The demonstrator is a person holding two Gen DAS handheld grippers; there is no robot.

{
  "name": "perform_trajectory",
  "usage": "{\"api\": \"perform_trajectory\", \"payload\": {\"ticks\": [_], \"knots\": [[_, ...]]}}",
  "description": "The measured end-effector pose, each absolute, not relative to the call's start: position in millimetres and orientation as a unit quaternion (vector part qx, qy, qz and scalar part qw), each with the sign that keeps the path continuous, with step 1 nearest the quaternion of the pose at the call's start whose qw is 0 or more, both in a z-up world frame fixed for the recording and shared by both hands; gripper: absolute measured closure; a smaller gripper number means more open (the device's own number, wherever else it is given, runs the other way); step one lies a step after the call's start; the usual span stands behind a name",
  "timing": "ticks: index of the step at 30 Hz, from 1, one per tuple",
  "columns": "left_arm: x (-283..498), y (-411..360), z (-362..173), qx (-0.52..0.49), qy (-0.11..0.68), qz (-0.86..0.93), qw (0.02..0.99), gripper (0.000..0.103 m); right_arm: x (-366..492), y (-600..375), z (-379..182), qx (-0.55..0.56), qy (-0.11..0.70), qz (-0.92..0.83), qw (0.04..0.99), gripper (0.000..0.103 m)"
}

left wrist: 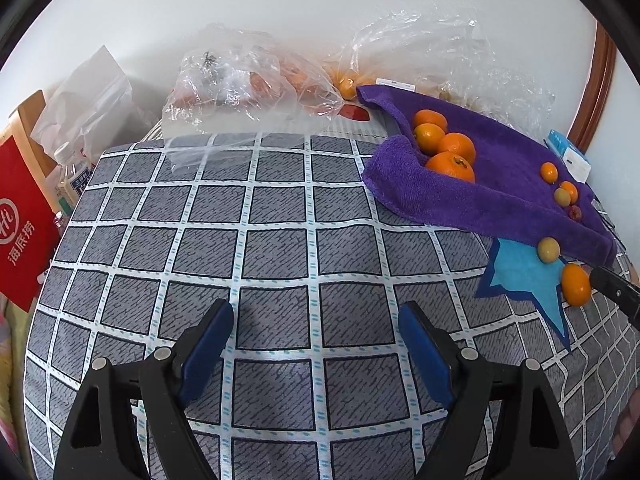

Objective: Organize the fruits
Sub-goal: 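Lower the right tool onto the large oval orange on the blue star mat and close, then grasp the small olive-green fruit with the left tool while the right tool holds the orange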

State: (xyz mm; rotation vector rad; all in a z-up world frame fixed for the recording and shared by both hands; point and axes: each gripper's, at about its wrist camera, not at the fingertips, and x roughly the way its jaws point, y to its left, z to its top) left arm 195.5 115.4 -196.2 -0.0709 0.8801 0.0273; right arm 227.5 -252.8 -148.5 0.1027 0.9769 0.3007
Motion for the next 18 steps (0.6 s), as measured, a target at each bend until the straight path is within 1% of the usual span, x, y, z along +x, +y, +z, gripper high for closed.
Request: {"api": "perform_trajectory", "payload": {"ticks": [2, 4, 7, 10, 11, 16, 18], "knots": [[195.7, 115.7, -196.1, -0.033, 0.426, 0.013, 0.904, 0.020, 227.8, -247.5, -148.9, 0.045, 0.465, 0.154, 0.870, 0.070], [194.3, 113.7, -195.5, -0.026, 0.429, 0.011, 0.903, 0.020, 228.5, -241.1, -151.0, 0.041, 0.464, 0.166, 0.869, 0.064], [189.7, 106.2, -194.0, -0.013, 0.435, 0.006, 0.900, 0.020, 232.2, -232.3, -157.4, 0.045, 0.474, 0.191, 0.859, 0.063], [184.6, 103.5, -190.9, -0.023, 0.441, 0.006, 0.897, 0.021, 236.7, -220.5, -165.7, 0.035, 0.486, 0.204, 0.849, 0.063], [182.7, 103.1, -189.7, -0.028, 0.442, 0.006, 0.896, 0.021, 238.1, -216.7, -169.2, 0.031, 0.490, 0.210, 0.846, 0.069], [178.8, 89.4, -181.1, -0.038, 0.437, 0.008, 0.899, 0.021, 231.9, -222.2, -165.7, 0.024, 0.476, 0.218, 0.852, 0.070], [181.0, 76.0, -178.7, -0.040, 0.439, -0.003, 0.898, 0.023, 229.8, -234.8, -163.5, 0.022, 0.473, 0.210, 0.855, 0.070]]}}
